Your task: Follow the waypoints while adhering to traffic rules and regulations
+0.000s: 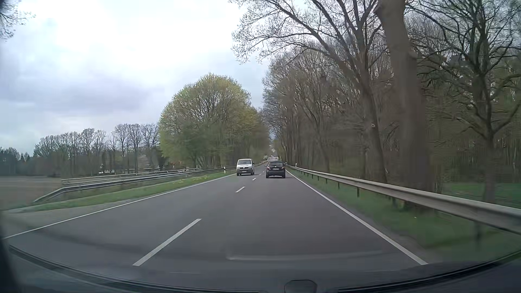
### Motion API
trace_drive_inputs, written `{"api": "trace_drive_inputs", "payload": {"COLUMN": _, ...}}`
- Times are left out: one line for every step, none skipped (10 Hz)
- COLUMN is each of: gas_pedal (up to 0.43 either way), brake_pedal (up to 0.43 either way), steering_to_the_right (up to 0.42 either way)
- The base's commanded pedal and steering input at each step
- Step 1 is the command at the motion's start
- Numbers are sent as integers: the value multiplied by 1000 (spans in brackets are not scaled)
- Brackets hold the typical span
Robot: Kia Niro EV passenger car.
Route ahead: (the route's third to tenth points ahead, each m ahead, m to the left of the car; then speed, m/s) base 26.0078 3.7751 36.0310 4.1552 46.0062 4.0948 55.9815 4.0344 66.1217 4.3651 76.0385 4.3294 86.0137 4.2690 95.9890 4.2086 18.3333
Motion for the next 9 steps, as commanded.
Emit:
{"api": "trace_drive_inputs", "payload": {"gas_pedal": 110, "brake_pedal": 0, "steering_to_the_right": -1}}
{"api": "trace_drive_inputs", "payload": {"gas_pedal": 110, "brake_pedal": 0, "steering_to_the_right": -1}}
{"api": "trace_drive_inputs", "payload": {"gas_pedal": 118, "brake_pedal": 0, "steering_to_the_right": -1}}
{"api": "trace_drive_inputs", "payload": {"gas_pedal": 118, "brake_pedal": 0, "steering_to_the_right": -1}}
{"api": "trace_drive_inputs", "payload": {"gas_pedal": 118, "brake_pedal": 0, "steering_to_the_right": -1}}
{"api": "trace_drive_inputs", "payload": {"gas_pedal": 130, "brake_pedal": 0, "steering_to_the_right": -1}}
{"api": "trace_drive_inputs", "payload": {"gas_pedal": 138, "brake_pedal": 0, "steering_to_the_right": -2}}
{"api": "trace_drive_inputs", "payload": {"gas_pedal": 138, "brake_pedal": 6, "steering_to_the_right": -3}}
{"api": "trace_drive_inputs", "payload": {"gas_pedal": 138, "brake_pedal": 0, "steering_to_the_right": -3}}
